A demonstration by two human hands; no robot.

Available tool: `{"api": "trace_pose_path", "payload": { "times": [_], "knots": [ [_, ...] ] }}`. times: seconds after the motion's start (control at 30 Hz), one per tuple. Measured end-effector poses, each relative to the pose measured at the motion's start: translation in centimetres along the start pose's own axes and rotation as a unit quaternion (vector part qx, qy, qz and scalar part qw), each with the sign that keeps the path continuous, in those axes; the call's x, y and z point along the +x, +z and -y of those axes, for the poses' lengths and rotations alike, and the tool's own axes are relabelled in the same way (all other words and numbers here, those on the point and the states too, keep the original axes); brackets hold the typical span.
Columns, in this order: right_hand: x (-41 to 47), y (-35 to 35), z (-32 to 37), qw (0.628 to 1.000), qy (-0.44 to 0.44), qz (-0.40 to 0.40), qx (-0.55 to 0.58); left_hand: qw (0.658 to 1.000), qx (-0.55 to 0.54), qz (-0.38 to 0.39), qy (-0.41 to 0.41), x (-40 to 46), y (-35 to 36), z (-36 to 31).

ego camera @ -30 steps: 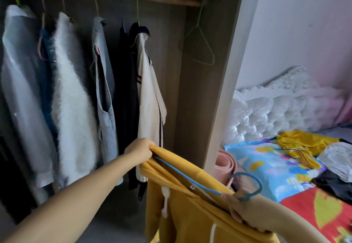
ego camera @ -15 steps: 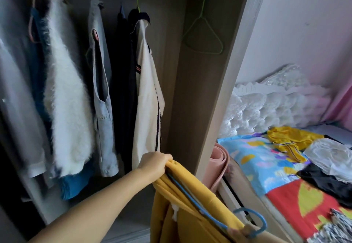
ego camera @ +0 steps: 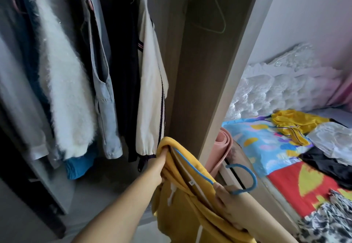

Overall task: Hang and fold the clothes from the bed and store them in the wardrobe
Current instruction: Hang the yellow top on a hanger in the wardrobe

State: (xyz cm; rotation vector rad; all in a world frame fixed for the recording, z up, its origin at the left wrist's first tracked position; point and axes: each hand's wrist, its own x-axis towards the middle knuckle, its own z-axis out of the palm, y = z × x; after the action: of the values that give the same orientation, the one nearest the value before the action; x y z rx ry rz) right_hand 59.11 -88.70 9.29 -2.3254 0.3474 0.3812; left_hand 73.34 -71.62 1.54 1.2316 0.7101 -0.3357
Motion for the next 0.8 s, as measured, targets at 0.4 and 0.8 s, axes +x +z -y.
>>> {"api": "trace_pose_path", "payload": {
  "times": [0.4,0.8],
  "knots": [
    [-1.3,-0.2,-3.9,0.996,0.084,-0.034,0.009,0.897,0.361,0.053,0.251,2.3,0.0,2.0],
    [0.8,2.8,-4.9,0.984,0.111,0.094,-0.099,0.803,0.412,0.02,0.429,0.5,1.2,2.5]
  ]
}}
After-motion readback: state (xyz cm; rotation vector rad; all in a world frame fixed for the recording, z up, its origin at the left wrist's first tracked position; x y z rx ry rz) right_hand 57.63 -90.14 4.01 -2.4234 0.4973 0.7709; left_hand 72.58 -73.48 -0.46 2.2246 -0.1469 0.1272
